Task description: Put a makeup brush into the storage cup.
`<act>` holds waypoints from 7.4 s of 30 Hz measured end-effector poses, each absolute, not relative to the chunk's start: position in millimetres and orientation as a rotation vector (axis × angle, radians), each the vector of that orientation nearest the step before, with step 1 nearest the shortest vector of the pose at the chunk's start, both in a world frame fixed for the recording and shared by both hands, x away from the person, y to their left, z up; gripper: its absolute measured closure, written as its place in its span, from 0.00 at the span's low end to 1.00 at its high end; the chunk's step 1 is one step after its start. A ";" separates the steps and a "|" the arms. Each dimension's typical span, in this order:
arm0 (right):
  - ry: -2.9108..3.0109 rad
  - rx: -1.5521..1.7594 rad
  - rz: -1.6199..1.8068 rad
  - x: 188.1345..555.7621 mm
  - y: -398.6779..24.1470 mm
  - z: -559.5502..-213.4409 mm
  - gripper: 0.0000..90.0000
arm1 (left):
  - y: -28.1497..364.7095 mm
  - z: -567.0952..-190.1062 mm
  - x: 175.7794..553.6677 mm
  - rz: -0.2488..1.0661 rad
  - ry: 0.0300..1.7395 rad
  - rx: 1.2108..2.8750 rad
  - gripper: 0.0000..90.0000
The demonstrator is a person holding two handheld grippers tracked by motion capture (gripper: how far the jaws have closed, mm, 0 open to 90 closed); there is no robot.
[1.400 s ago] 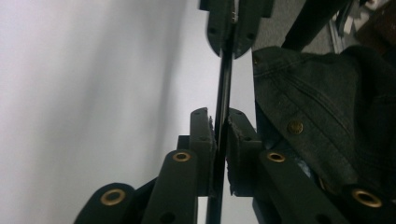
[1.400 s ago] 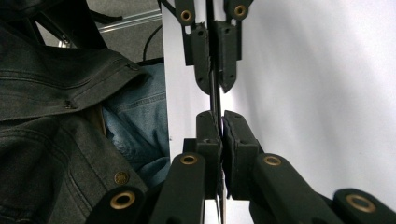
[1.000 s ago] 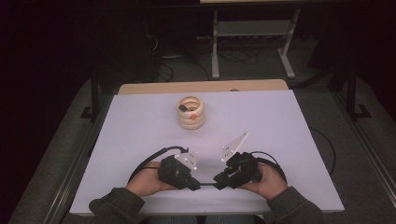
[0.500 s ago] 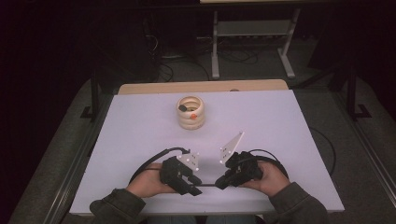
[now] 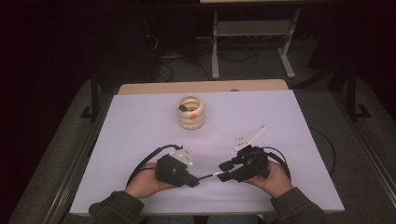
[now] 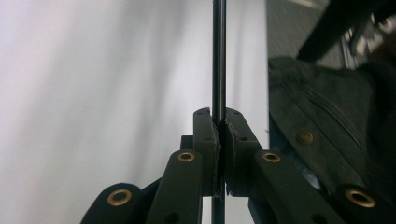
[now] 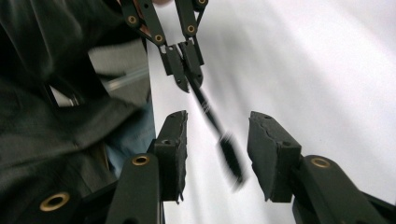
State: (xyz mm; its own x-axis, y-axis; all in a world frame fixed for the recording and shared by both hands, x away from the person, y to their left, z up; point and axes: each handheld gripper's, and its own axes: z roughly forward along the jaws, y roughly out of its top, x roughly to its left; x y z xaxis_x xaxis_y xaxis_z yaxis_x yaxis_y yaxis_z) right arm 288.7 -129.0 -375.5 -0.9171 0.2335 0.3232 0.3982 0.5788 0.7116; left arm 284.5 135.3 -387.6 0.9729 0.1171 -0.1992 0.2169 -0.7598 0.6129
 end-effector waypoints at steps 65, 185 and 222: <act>-2.525 -0.731 -1.356 318.6 -102.8 -351.1 0.94 | 154.6 -377.6 288.8 -0.006 0.487 2.293 0.73; -2.724 -1.151 -1.235 461.9 -71.4 -227.0 0.94 | 231.5 -383.5 287.7 0.126 0.722 2.156 0.54; -2.716 -1.297 -1.237 492.8 -48.1 -255.4 0.94 | 234.9 -380.5 287.7 0.136 0.742 2.137 0.48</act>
